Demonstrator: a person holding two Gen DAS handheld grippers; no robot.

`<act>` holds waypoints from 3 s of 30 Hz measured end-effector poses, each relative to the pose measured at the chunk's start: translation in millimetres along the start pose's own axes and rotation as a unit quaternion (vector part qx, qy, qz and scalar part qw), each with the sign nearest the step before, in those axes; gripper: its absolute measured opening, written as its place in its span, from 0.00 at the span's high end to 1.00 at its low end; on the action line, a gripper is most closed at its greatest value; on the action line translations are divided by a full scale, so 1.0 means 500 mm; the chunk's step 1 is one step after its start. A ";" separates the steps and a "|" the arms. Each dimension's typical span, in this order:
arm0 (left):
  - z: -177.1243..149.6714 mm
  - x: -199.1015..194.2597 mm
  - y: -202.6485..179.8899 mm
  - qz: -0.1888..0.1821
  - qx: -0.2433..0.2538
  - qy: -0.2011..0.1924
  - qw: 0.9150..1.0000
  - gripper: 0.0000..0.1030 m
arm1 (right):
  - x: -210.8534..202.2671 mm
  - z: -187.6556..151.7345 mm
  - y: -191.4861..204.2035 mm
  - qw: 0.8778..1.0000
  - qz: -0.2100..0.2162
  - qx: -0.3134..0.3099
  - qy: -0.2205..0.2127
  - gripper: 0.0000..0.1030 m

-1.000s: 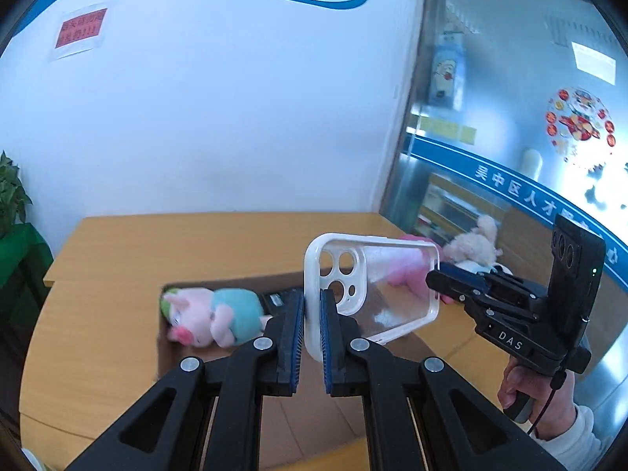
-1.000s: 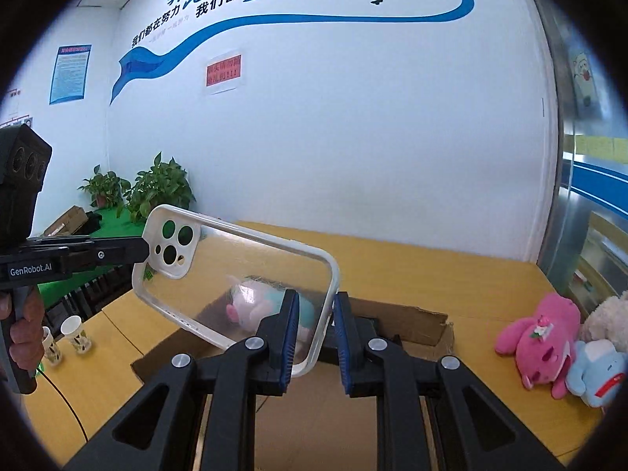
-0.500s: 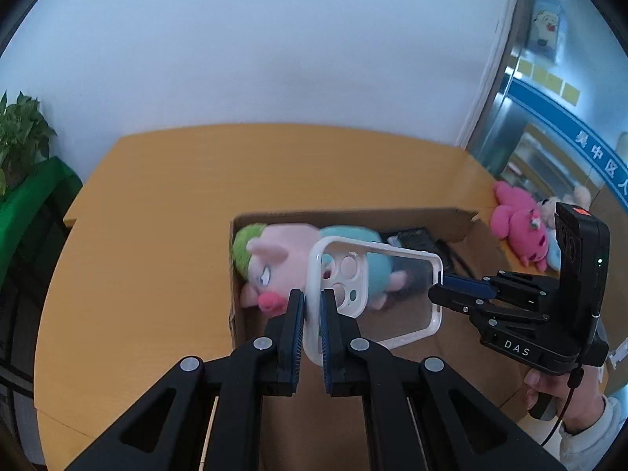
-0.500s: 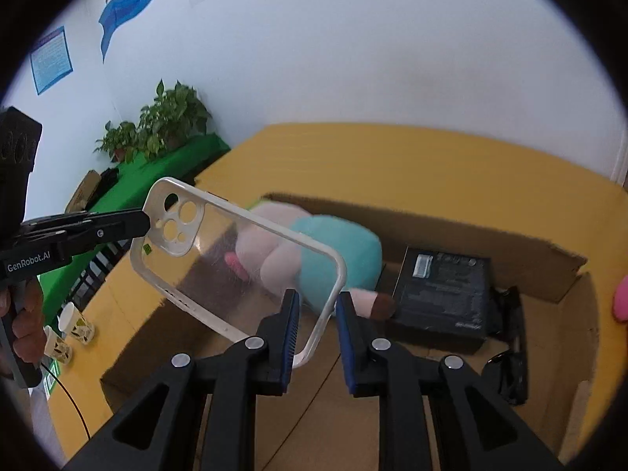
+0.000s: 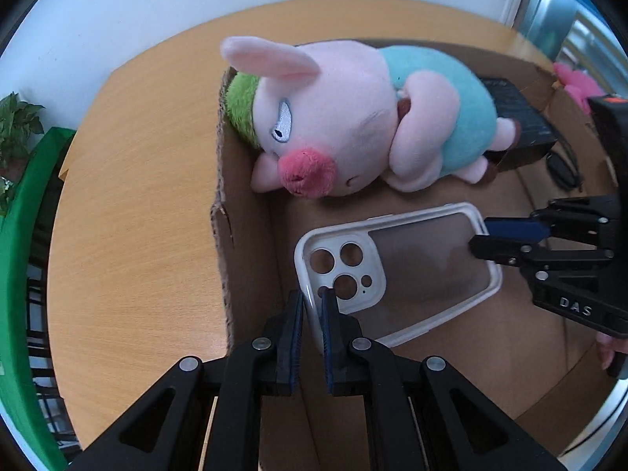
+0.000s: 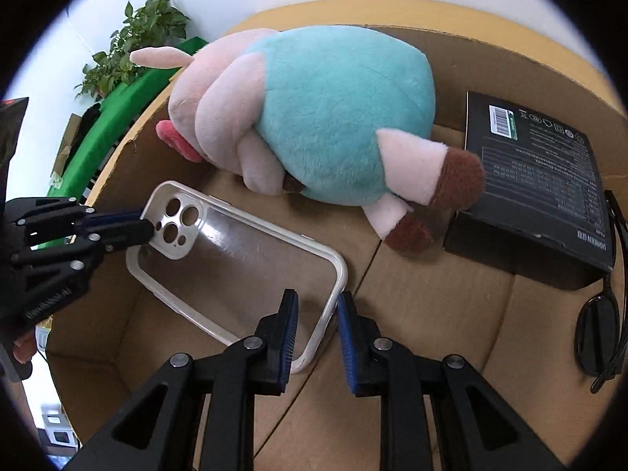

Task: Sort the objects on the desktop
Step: 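Carry the phone case into the cardboard box and open the right gripper, then move both grippers to the white phone stand on the table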

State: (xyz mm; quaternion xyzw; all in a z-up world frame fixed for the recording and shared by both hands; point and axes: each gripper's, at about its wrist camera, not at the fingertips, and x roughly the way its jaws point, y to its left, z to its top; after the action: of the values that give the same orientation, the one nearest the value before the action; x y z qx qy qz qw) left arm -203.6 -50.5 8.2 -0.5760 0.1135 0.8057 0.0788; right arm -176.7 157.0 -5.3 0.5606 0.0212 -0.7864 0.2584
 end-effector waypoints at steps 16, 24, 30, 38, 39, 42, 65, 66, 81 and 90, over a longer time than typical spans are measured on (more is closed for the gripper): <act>-0.157 -0.202 0.012 0.005 -0.086 -0.207 0.975 0.17 | -0.280 -0.153 0.055 0.978 -0.060 0.012 -0.200 0.18; -0.277 -0.275 -0.005 -0.014 -0.121 -0.307 0.944 0.12 | -0.315 -0.297 0.063 0.956 -0.141 0.046 -0.252 0.16; -0.349 -0.297 -0.005 -0.013 -0.119 -0.315 0.941 0.12 | -0.300 -0.346 0.088 0.953 -0.164 0.033 -0.254 0.16; -0.413 -0.291 -0.032 -0.022 -0.103 -0.301 0.948 0.12 | -0.301 -0.379 0.143 0.951 -0.170 0.000 -0.257 0.16; -0.419 -0.288 -0.038 -0.021 -0.102 -0.296 0.950 0.12 | -0.300 -0.380 0.149 0.951 -0.172 -0.005 -0.257 0.16; -0.431 -0.276 -0.048 -0.022 -0.094 -0.282 0.954 0.12 | -0.299 -0.380 0.164 0.952 -0.170 -0.017 -0.255 0.16; -0.518 -0.159 0.001 -0.093 -0.147 -0.179 0.968 0.12 | -0.178 -0.371 0.289 0.972 -0.042 -0.146 -0.178 0.16; -0.516 -0.159 -0.001 -0.095 -0.145 -0.182 0.968 0.12 | -0.181 -0.373 0.288 0.971 -0.042 -0.148 -0.181 0.16; -0.544 -0.153 0.028 -0.108 -0.192 -0.183 0.958 0.13 | -0.141 -0.399 0.307 0.959 0.033 -0.227 -0.164 0.16; -0.556 -0.105 0.031 -0.132 -0.230 -0.127 0.956 0.21 | -0.064 -0.388 0.273 0.976 0.038 -0.201 -0.072 0.16</act>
State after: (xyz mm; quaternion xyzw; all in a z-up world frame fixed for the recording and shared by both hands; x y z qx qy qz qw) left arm 62.5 -141.5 -27.2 -0.4813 -0.1625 0.8590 0.0639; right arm 58.4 113.8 -13.6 0.4398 0.1392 -0.7938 0.3963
